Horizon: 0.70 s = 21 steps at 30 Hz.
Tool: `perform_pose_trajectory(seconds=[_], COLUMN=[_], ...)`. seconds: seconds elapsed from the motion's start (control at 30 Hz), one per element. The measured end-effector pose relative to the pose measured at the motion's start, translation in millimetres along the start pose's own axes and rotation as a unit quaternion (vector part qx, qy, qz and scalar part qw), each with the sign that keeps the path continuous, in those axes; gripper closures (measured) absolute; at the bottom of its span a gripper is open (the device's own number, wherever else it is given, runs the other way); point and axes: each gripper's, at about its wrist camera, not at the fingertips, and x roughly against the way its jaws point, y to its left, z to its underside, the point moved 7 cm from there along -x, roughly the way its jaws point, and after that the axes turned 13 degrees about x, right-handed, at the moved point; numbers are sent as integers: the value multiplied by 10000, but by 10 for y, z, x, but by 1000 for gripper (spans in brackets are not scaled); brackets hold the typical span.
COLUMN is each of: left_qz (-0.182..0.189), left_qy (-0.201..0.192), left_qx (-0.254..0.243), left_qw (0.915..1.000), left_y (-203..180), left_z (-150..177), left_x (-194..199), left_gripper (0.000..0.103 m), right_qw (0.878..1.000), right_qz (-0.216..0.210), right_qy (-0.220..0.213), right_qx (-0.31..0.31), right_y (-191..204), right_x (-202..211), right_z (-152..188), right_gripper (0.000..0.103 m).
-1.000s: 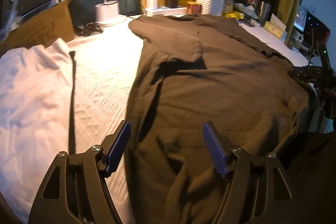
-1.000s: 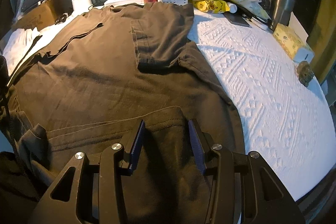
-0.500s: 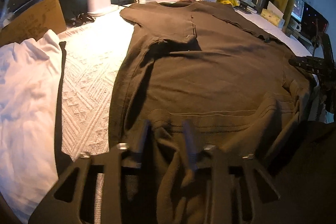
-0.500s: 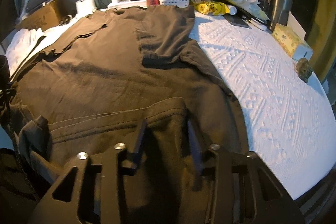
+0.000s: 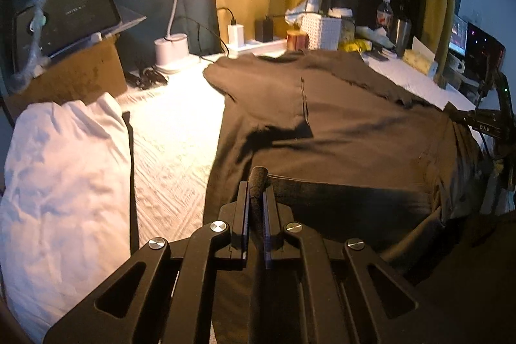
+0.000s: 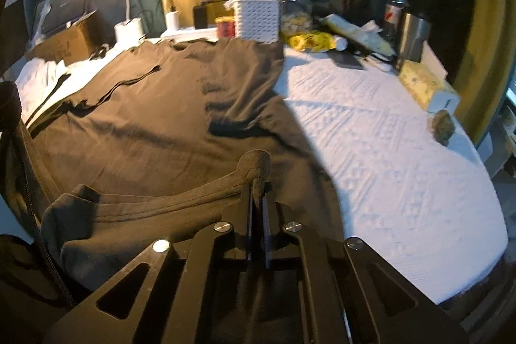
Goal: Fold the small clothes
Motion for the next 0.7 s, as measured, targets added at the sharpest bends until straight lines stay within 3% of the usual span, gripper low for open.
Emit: perform_pose_trajectory(seconds=[0.37,0.7], left_qz=[-304,-433], left_qy=[-486,-730], left_qx=[202,313], left_qw=[9982,9959], left_y=[157,257], left_z=[-340,-559], left_x=[58,83], left_gripper=[98,98], right_qw=[9984,9974], right_qz=[408,466], right_qy=[-232,-401], right_qx=[-300,-379], right_y=[-356,-514], right_x=[170,157], right_z=[-98,-297], right_gripper=[97,97])
